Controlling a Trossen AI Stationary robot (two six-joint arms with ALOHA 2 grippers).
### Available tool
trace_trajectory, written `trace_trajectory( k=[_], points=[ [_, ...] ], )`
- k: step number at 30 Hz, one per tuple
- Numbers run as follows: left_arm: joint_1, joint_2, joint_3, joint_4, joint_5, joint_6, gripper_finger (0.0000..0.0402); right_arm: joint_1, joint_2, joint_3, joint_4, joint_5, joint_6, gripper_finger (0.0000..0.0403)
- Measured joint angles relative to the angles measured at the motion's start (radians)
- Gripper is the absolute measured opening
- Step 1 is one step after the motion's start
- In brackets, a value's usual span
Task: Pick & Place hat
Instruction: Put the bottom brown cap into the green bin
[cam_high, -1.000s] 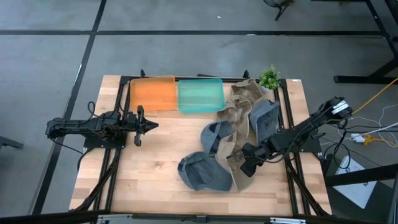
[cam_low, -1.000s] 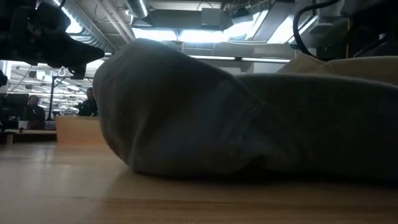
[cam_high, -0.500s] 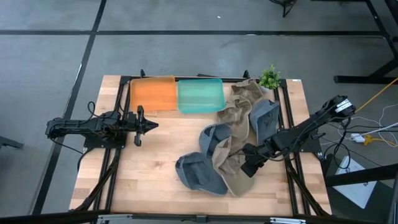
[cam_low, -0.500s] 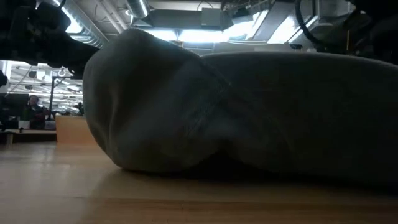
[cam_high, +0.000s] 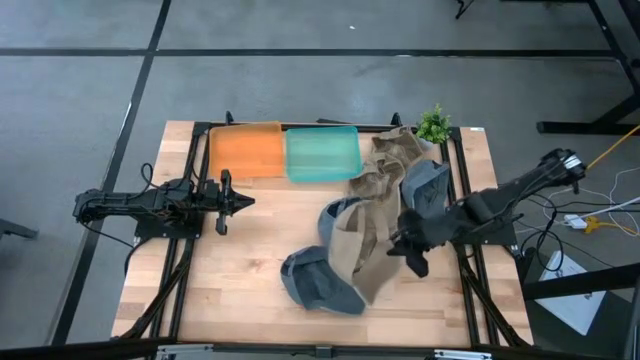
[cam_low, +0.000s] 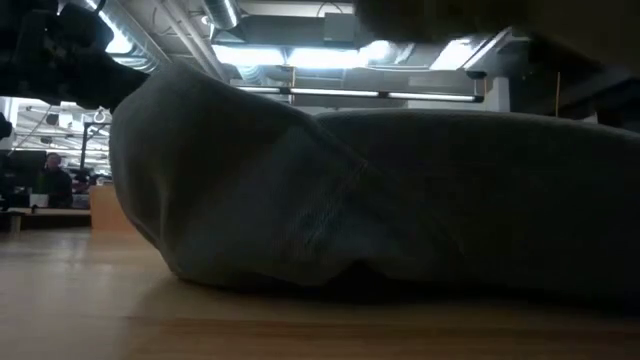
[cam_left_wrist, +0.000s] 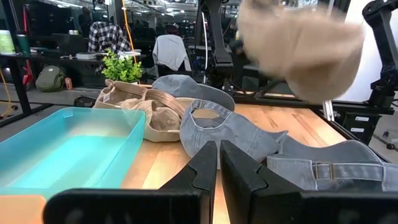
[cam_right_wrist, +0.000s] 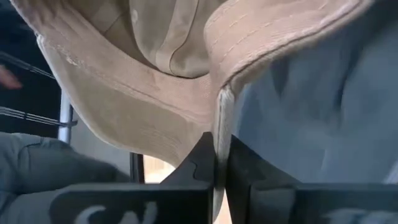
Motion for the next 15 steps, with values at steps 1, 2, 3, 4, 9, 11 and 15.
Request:
trace_trajectory(
  k=[1, 2, 3, 4, 9, 11, 15],
  points=[
    [0.0, 0.0, 0.0, 0.0, 0.0, 0.0, 0.0017, -0.007, -0.008, 0.029, -0.008, 0.014, -0.083, 0.0014],
    [0.0, 0.0, 0.0, 0.0, 0.0, 0.0, 0.0017, -0.011, -0.011, 0.057, -0.015, 0.036, -0.181, 0.0014],
    [0.0, 0.0, 0.0, 0.0, 0.0, 0.0, 0.0017, -0.015, -0.013, 0.084, -0.025, 0.064, -0.286, 0.0014],
    [0.0, 0.0, 0.0, 0.0, 0.0, 0.0, 0.0017, -0.016, -0.013, 0.112, -0.038, 0.103, -0.399, 0.0014],
    [0.0, 0.0, 0.0, 0.0, 0.0, 0.0, 0.0017, -0.035, 0.01, 0.221, -0.11, 0.636, -0.646, 0.0014],
    [0.0, 0.0, 0.0, 0.0, 0.0, 0.0, 0.0017, -0.056, 0.019, 0.243, -0.091, 0.855, -0.702, 0.0015],
    [0.0, 0.0, 0.0, 0.0, 0.0, 0.0, 0.0017, -0.109, 0.02, 0.265, 0.006, 0.96, -0.901, 0.0022]
  ],
)
